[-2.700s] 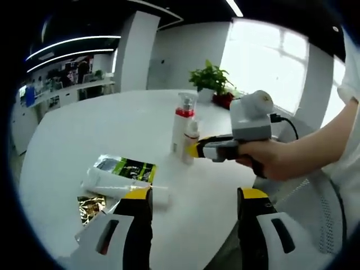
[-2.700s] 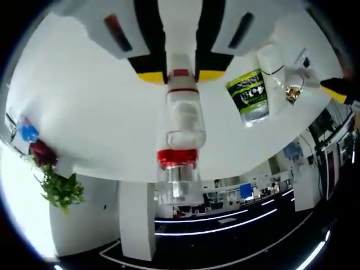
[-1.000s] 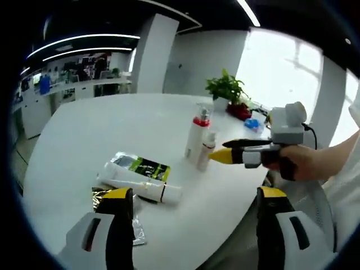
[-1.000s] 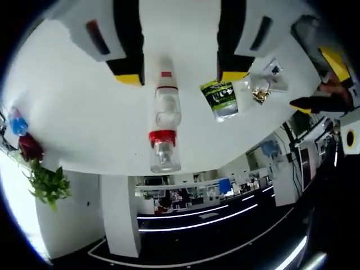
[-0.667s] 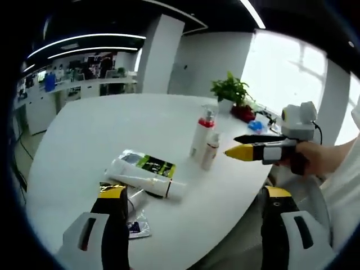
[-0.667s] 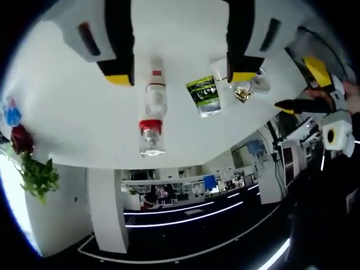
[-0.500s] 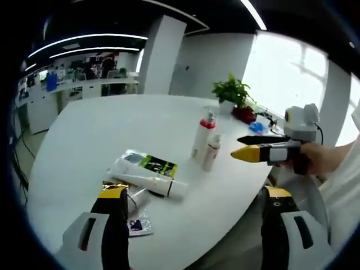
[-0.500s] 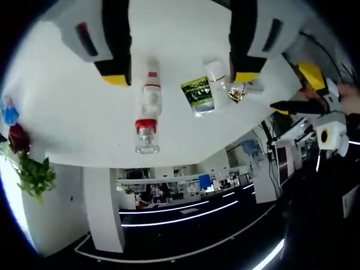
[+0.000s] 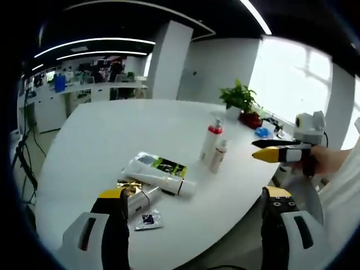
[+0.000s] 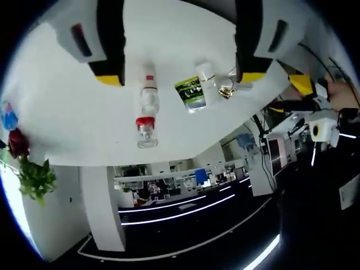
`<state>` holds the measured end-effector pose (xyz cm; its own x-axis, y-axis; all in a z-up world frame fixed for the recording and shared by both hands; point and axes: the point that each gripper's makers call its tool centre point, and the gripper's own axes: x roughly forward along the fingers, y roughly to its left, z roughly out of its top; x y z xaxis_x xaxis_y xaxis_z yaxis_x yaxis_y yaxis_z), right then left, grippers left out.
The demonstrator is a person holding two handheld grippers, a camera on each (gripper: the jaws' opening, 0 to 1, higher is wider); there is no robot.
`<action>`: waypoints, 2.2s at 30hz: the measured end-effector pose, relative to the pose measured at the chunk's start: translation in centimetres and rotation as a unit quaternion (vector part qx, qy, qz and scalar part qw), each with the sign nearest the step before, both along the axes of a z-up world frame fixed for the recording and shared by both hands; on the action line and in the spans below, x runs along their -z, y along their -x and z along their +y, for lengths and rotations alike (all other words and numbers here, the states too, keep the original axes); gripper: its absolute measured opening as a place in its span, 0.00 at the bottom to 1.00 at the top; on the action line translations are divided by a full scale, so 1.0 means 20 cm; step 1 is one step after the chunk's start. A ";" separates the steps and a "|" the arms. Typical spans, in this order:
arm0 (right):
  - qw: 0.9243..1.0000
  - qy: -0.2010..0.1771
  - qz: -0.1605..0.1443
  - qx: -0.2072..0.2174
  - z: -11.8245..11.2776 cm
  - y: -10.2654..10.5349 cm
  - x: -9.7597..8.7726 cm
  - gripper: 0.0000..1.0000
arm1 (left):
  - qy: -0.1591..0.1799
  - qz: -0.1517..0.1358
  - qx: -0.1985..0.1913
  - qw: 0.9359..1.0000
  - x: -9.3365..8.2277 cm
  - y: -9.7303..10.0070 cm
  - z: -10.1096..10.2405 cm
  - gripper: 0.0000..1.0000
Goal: Arrange the skincare products in the storage area until every visible bottle or jar stands upright without overlapping.
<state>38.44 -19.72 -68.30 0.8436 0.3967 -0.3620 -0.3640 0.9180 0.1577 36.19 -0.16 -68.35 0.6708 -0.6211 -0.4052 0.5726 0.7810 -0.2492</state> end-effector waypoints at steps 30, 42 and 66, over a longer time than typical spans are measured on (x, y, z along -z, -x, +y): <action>1.000 -0.012 -0.008 -0.007 0.02 0.10 -0.01 0.98 | 0.006 -0.021 -0.050 0.998 -0.04 0.07 0.17 0.97; 0.999 0.019 -0.001 -0.028 0.10 0.08 0.00 0.98 | -0.002 -0.019 -0.046 0.999 -0.02 0.07 0.17 0.97; 0.985 0.073 -0.002 -0.159 0.57 -0.26 0.03 0.94 | 0.009 -0.022 -0.069 0.997 -0.01 0.03 0.23 0.97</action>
